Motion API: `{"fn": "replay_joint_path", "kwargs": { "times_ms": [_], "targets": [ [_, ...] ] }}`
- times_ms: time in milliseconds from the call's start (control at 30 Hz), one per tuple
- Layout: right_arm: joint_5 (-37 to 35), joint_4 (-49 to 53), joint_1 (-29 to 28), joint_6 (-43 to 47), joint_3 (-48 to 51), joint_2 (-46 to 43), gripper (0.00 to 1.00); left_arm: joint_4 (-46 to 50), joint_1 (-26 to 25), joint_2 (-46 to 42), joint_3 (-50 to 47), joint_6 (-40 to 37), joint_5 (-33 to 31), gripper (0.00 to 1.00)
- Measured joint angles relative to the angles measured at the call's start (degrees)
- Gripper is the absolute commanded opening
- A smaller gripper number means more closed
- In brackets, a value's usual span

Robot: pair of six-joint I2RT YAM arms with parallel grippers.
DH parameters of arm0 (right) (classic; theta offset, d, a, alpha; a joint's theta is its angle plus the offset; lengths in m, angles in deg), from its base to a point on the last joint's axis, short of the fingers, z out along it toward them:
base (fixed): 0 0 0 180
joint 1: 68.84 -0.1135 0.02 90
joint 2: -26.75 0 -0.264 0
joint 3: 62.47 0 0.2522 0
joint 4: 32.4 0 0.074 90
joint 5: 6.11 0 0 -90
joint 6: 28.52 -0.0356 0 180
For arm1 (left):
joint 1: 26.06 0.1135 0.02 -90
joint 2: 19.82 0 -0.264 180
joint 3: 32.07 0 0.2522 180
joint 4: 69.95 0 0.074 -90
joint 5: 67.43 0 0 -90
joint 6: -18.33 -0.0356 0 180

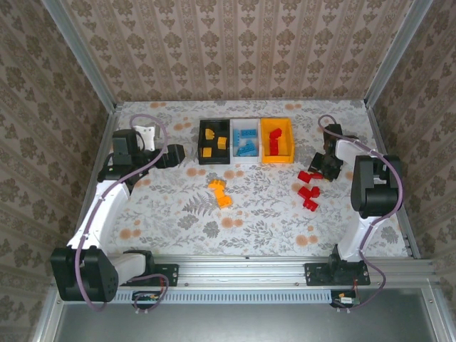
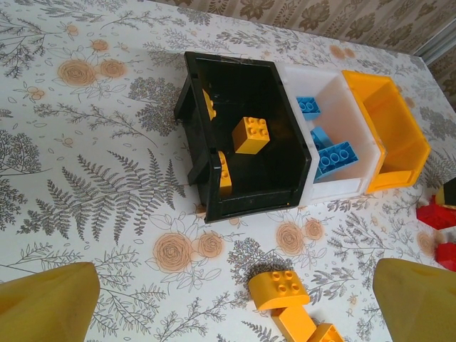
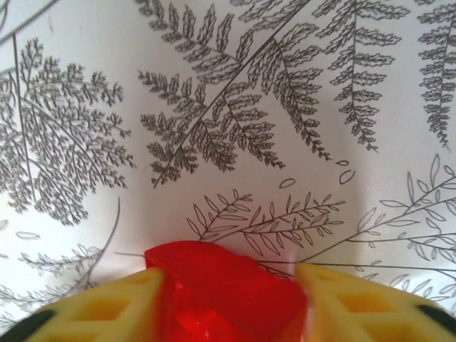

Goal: Sort the legos into containers by color

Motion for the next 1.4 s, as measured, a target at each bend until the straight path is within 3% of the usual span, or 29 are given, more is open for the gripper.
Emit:
{"fn": "replay_joint_path", "kwargs": {
  "times_ms": [133, 533, 733, 900, 1400],
  "targets": [
    [1.0, -1.2, 0.0, -0.1, -0.2, 0.0, 0.32, 0.0, 0.0, 0.0, 0.0, 0.0, 0.0, 1.0],
    [1.6, 0.3, 0.0, -0.1, -0.9, -4.9, 0.32, 0.2, 0.0, 0.0, 0.0, 0.0, 0.0, 1.0],
    [4.9, 0.9, -1.0, -0.9, -6.2, -11.2, 0.32, 0.2, 0.0, 0.0, 0.1, 0.0, 0.2, 1.0],
    [7.5, 1.0, -5.0, -1.9, -12.4, -11.3, 0.31, 0.2, 0.0, 0.0, 0.1, 0.0, 0.2, 1.0],
    [8.4, 5.0, -13.7, -2.7, -38.3, 11.0, 0.32, 0.1, 0.3, 0.1, 0.1, 0.0, 0.4, 1.0]
  ]
}}
